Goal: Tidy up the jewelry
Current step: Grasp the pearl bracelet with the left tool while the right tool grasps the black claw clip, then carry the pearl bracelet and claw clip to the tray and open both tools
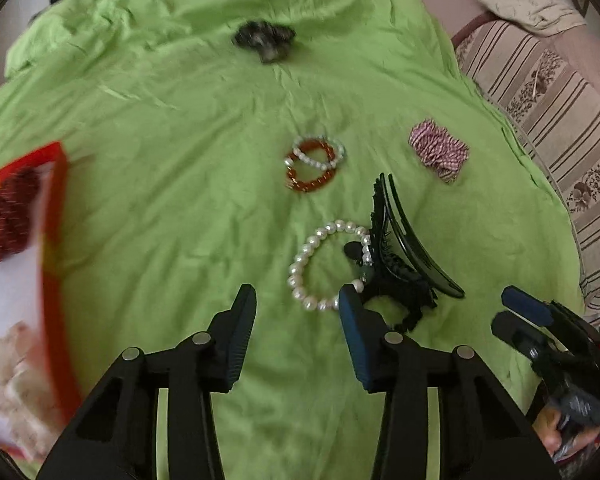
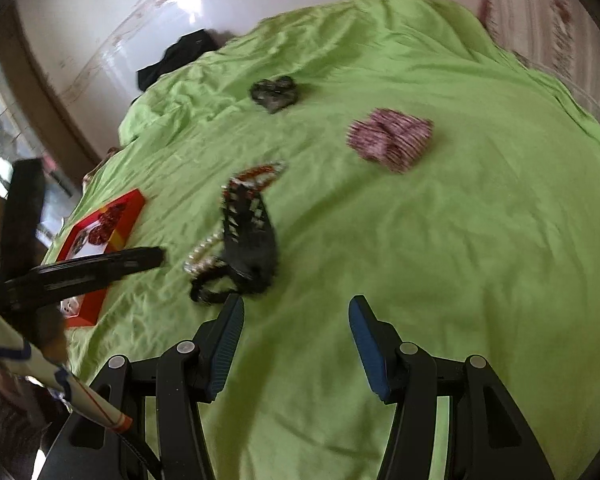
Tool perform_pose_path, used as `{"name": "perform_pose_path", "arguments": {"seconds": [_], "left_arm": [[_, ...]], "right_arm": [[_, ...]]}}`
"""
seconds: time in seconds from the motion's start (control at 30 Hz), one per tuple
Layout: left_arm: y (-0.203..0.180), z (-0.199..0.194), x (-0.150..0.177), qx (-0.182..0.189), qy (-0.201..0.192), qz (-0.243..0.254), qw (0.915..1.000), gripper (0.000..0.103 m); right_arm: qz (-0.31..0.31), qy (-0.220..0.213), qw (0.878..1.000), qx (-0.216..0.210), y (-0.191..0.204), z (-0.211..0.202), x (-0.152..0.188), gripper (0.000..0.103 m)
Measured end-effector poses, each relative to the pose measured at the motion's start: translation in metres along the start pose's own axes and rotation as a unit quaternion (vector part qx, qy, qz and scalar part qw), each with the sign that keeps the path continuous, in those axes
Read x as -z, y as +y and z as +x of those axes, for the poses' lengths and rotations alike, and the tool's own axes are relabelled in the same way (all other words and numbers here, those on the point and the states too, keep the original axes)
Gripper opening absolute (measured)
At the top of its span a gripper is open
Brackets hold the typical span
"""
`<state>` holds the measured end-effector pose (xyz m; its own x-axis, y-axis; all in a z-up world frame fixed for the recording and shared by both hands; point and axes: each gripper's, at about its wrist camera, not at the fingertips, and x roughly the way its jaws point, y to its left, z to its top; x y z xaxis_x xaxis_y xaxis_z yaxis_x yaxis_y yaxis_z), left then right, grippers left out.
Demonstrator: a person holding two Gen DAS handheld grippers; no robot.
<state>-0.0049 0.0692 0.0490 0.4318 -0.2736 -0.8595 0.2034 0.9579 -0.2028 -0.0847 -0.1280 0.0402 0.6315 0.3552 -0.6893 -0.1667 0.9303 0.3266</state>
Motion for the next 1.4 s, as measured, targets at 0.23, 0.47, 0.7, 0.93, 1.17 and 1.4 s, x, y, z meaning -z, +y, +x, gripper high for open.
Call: {"name": "perform_pose_path", "arguments": {"seconds": [0.23, 0.47, 0.7, 0.93, 1.17, 1.4], "left_arm": [[0.005, 0.035, -0.012, 0.030, 0.023, -0.007, 0.9993, 0.033], [0.016, 0.047, -0.023, 0.072, 0.023, -0.025, 0.9968, 0.032], [0.008, 0.054, -0.025, 0.073, 0.014, -0.007, 0.9972, 0.031], [0.010, 0.042, -0.025, 0.069, 0.002, -0.015, 0.9975, 0.009], [-0.004, -0.008, -0.018, 0.066, -0.041, 0.006, 0.9969, 0.009], [-0.004, -0.066, -0.005, 0.056, -0.085, 0.006, 0.9947, 0.009]], "right_arm": [[-0.025, 0.009, 0.999, -0.022, 0.005, 0.018, -0.013, 0.065], [-0.060, 0.024, 0.997, -0.030, 0.018, 0.046, -0.019, 0.066], [-0.069, 0.036, 0.997, -0.023, 0.024, 0.073, -0.027, 0.065], [-0.018, 0.035, 0.998, -0.043, 0.006, 0.068, -0.031, 0.038], [0.004, 0.010, 0.999, -0.038, 0.001, 0.037, -0.032, 0.034], [0.078, -0.015, 0.991, -0.105, -0.016, -0.003, -0.037, 0.034]]}}
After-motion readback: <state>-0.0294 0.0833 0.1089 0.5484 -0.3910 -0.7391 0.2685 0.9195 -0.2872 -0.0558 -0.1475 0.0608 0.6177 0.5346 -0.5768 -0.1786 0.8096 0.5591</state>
